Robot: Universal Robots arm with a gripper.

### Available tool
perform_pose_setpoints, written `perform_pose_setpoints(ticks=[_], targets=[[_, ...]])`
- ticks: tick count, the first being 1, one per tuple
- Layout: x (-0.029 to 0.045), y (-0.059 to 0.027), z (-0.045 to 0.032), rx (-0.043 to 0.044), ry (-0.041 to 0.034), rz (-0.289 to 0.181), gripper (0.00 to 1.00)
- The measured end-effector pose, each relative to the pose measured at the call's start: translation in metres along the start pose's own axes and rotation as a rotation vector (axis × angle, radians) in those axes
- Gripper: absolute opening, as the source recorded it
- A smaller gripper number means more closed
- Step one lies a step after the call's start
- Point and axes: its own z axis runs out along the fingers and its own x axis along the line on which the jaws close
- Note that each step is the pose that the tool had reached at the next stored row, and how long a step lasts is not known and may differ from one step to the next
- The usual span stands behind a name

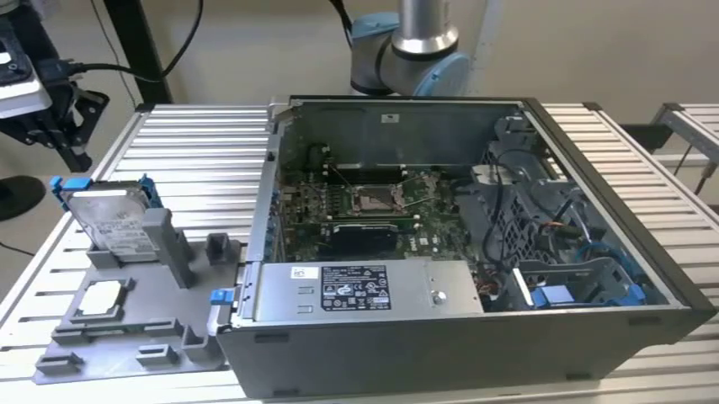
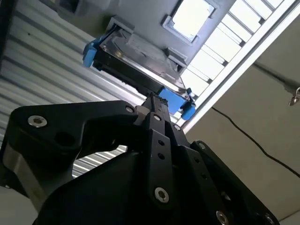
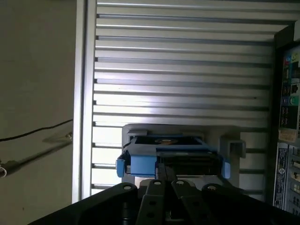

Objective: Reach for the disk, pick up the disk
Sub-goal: 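Reach for the disk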

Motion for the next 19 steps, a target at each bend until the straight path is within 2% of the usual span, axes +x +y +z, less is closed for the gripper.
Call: perform_pose_setpoints(ticks=[4, 8, 11, 17, 19], targets=[[0.0016, -0.0065, -0.0003, 0.0001, 0.0001, 0.001, 0.0], [0.0021, -0.0065, -0.0003, 0.0, 0.0001, 0.001, 0.0], [0.0074, -0.0065, -0.0003, 0.0001, 0.0001, 0.001, 0.0], [0.0122, -0.0059, -0.0002, 0.0, 0.0, 0.0, 0.0], [0.0125, -0.0055, -0.0001, 0.0006, 0.0006, -0.021, 0.0]])
